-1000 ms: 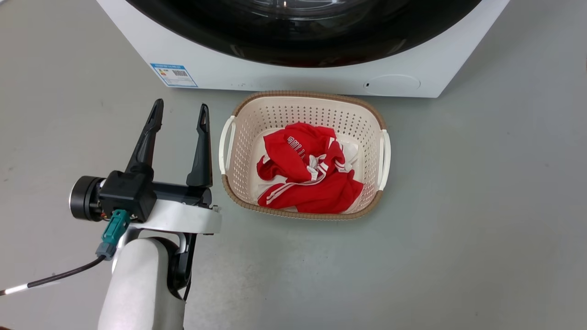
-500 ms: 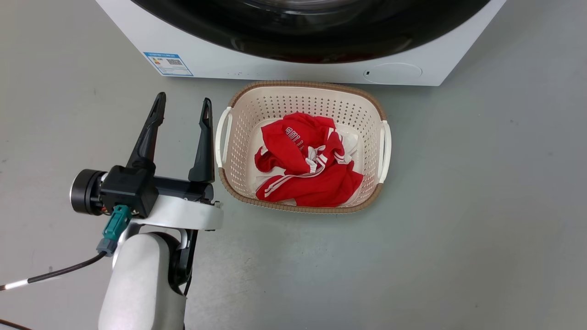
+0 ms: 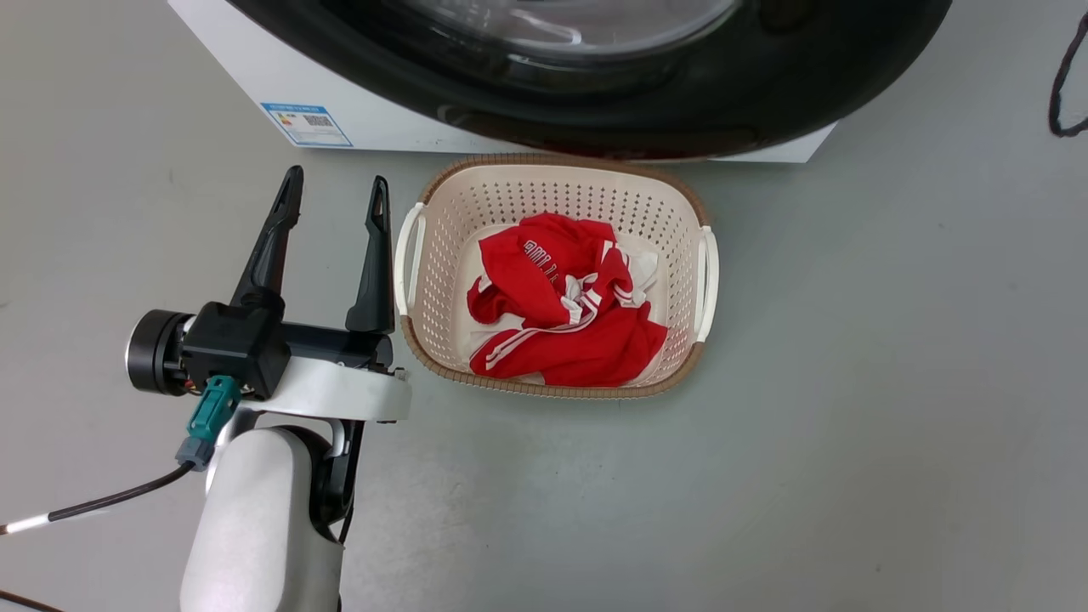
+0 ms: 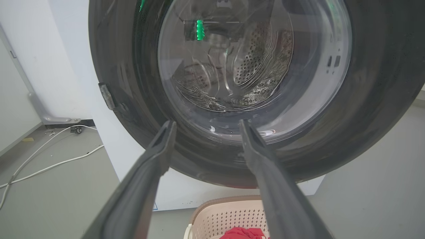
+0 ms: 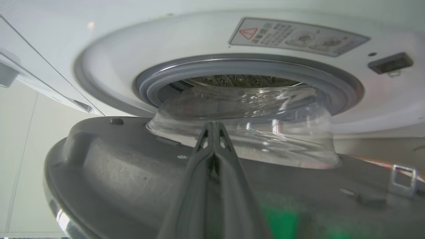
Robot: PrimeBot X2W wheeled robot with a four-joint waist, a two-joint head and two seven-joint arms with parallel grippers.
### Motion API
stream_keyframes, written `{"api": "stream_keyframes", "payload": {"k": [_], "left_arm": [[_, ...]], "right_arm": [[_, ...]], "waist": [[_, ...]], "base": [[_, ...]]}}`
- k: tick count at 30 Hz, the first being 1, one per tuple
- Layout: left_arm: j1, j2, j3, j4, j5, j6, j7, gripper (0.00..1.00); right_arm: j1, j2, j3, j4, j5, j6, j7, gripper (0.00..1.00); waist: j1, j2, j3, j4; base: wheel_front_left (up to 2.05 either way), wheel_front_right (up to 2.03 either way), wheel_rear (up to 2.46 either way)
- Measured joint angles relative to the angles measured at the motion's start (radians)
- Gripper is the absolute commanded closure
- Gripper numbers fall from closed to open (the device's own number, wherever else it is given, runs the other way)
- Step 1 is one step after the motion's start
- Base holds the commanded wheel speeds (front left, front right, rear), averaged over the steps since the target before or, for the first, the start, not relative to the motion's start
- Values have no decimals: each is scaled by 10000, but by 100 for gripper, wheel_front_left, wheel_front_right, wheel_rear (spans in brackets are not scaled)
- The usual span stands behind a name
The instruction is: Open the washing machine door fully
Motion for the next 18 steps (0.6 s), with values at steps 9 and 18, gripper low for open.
{"api": "stream_keyframes", "payload": {"k": [9,18], "left_arm": [[59,-2,-46,184,13,0,0,0],[587,-2,-230,472,-107,92,0,0]], "right_arm": [[1222,-65,-194,-915,447,0,1189,100],[2824,6,-226,-1774,811,0,2061,100]], "waist": [[0,0,-512,-40],[0,0,-1521,-14]], "base": [[0,0,0],[0,0,0]]}}
